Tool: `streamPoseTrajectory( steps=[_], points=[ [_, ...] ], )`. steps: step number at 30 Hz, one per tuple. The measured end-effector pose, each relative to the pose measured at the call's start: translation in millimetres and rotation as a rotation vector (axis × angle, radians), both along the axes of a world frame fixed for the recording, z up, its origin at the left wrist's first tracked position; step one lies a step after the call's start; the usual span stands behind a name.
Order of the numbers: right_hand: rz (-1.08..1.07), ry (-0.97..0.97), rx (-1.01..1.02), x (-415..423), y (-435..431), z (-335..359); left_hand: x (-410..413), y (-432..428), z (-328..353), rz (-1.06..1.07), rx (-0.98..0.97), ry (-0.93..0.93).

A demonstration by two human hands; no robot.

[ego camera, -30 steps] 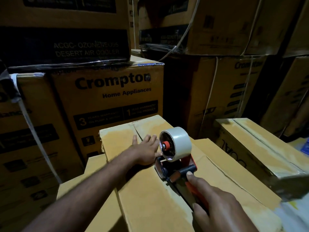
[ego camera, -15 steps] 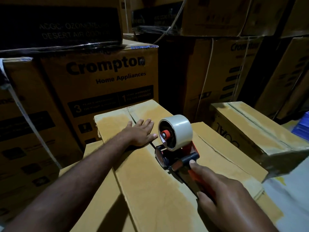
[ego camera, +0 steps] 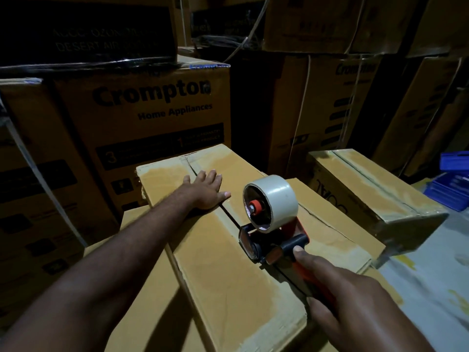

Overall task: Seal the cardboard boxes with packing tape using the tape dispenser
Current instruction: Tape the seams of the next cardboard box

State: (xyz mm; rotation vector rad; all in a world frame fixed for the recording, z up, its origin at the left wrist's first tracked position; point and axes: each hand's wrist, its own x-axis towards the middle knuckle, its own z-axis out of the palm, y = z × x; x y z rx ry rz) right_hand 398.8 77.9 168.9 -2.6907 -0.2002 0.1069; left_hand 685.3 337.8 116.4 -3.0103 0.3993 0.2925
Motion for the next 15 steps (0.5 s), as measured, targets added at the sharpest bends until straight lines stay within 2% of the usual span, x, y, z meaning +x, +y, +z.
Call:
streamPoseTrajectory(
  steps=[3,7,10,15],
  points=[
    [0.039,-0.015,-0.005,3.6,-5.7,7.1,-33.3,-26.3,-0.4,-0.024,-0.050,0.016],
    [0.106,-0.002,0.015,1.3,-14.7,10.3,-76.4,-51.9,-22.6,-0.166,0.031,0.001],
    [0.148,-0.033,0.031,-3.0,-17.7,5.7,-83.4,-53.7,-20.5,-0.116,0.091,0.001],
    [0.171,-0.072,0.075,-10.5,-34.2,-3.5,-97.8,-66.9,-7.7,-0.084,0.083,0.051]
  ],
)
